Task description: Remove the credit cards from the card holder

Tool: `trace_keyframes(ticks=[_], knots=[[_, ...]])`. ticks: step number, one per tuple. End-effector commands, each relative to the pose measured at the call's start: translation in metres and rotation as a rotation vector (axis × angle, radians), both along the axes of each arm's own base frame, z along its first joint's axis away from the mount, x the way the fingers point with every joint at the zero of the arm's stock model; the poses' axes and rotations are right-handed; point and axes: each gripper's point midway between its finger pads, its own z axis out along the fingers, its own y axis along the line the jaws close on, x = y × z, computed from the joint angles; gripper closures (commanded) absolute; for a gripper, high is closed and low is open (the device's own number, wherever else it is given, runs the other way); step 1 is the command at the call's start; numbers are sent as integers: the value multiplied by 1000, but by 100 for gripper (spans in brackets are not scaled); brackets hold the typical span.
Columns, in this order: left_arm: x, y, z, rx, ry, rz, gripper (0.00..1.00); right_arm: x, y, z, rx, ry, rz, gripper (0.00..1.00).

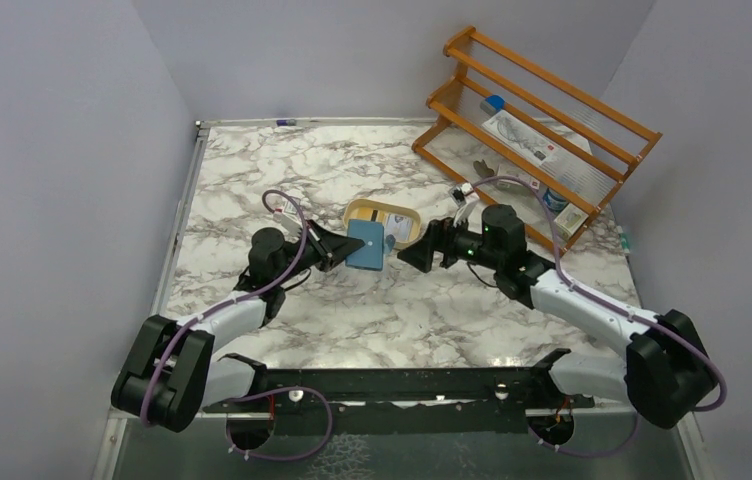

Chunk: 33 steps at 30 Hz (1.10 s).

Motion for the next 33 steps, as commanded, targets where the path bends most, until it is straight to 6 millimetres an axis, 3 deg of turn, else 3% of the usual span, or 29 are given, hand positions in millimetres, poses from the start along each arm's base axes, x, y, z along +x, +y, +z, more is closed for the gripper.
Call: trace_keyframes(ticks=[1, 11, 21, 30, 33], knots=[[15, -5, 20, 0, -75, 26, 100, 6, 17, -1, 88, 38, 23, 0], [17, -8, 20, 3, -76, 26, 100, 17, 41, -10, 201, 95, 50, 9], [17, -8, 24, -5, -80, 24, 100, 26, 49, -16, 274, 144, 29, 47], [16, -8, 24, -4, -83, 24, 100, 29, 56, -20, 289, 171, 48, 98], [15, -7, 22, -1, -79, 25, 100, 28, 57, -19, 300, 172, 57, 99]])
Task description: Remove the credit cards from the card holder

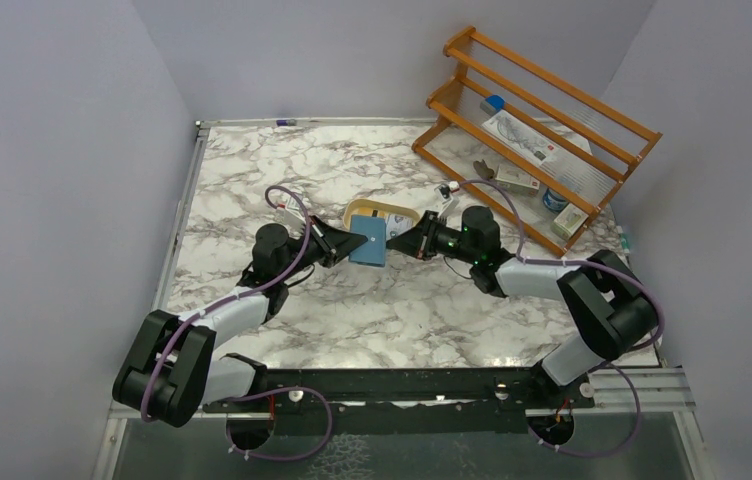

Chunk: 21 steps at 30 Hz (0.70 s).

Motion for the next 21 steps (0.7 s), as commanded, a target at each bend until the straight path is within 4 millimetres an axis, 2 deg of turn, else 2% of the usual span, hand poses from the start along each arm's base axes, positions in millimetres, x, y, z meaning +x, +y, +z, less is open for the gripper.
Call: trace_keyframes(ticks=[1, 8, 14, 16, 21], knots=[[4, -1, 15, -13, -60, 5, 100, -3, 8, 14, 51, -34, 45, 99], [2, -2, 12, -8, -58, -11, 98, 1, 3, 32, 33, -84, 14, 99], [-2, -2, -10, 15, -4, -20, 65, -5, -6, 35, 7, -93, -9, 99], [-5, -1, -21, 36, 10, -26, 56, -10, -10, 27, -6, -77, -9, 99], [-16, 2, -60, 102, 73, -46, 44, -28, -19, -2, -30, -18, 3, 99]])
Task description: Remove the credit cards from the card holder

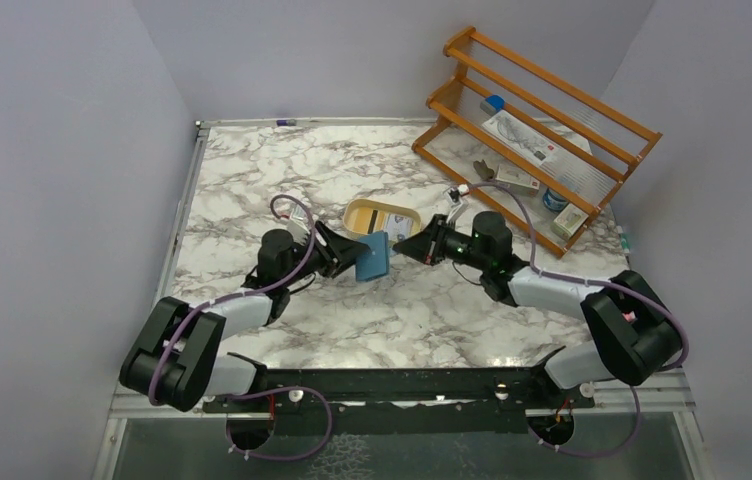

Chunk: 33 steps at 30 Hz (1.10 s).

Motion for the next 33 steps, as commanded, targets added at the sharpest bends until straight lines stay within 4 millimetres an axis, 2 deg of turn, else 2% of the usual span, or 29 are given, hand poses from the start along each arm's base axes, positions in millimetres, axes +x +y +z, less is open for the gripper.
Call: trace_keyframes(ticks=[1, 3, 7, 19, 23, 27, 33], knots=[[-14, 1, -34, 63, 30, -44, 40, -17, -9, -29, -33, 48, 8, 99], [-18, 2, -46, 86, 49, -52, 34, -23, -12, -36, -40, 64, 9, 99], [-24, 1, -62, 118, 76, -67, 28, -28, -18, -44, -58, 81, -1, 99], [-43, -23, -86, 178, 113, -131, 27, -29, -34, -64, -134, 117, -79, 99], [-49, -26, -95, 202, 130, -132, 28, -24, -54, -77, -202, 144, -192, 99], [-50, -27, -100, 221, 127, -131, 28, -20, -84, -93, -322, 168, -329, 100], [-51, -29, -107, 240, 136, -140, 29, -22, -116, -100, -427, 173, -450, 99]])
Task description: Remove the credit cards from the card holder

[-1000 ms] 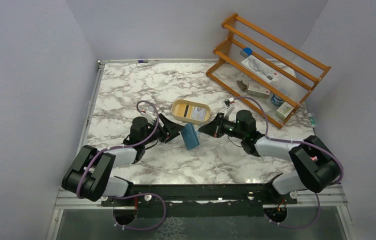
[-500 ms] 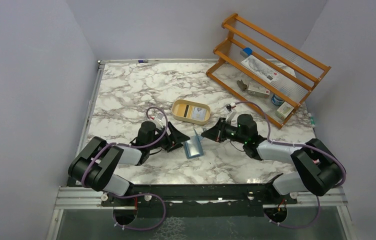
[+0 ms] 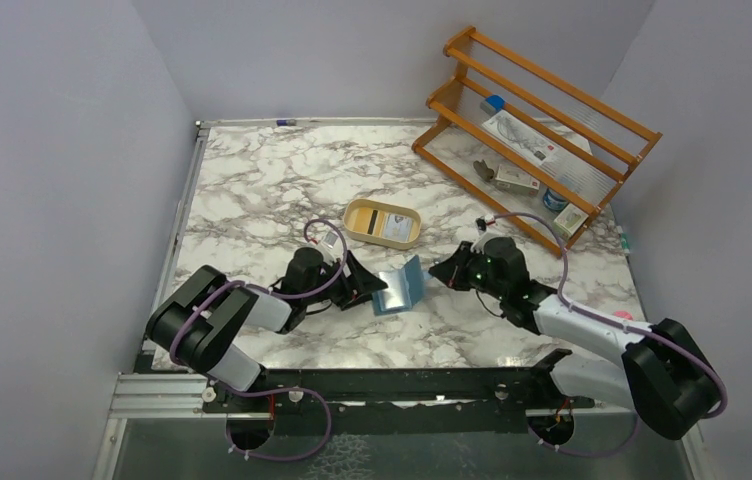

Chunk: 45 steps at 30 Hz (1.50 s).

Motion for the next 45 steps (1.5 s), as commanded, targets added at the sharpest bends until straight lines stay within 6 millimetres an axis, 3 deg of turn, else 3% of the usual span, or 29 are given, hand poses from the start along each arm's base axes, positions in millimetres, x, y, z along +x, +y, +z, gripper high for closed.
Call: trace_keyframes(ticks=[1, 5, 6, 8, 11, 24, 30, 38, 45], knots=[[3, 1, -11, 48, -15, 12, 29, -1, -40, -23, -160, 26, -144, 100], [3, -2, -12, 52, -17, 10, 30, -9, -33, -27, -143, 35, -86, 95], [3, -2, -12, 53, -17, 10, 30, -13, -25, -27, -116, 32, -40, 82], [3, -5, -11, 52, -19, 9, 31, -23, -7, -20, -33, 5, 66, 44], [3, -8, -9, 48, -21, 7, 31, -35, 10, -6, 89, -25, 157, 25], [-2, -27, -9, 52, -23, -19, 32, -41, 24, 7, 111, -69, 268, 18], [-1, -40, -9, 50, -21, -43, 32, -36, 21, 10, -11, -121, 304, 16], [3, -50, -6, 38, -25, -59, 32, -43, 20, 10, -241, -238, 339, 13], [6, -54, -7, 41, -18, -63, 32, -42, 23, -3, -457, -282, 293, 14]])
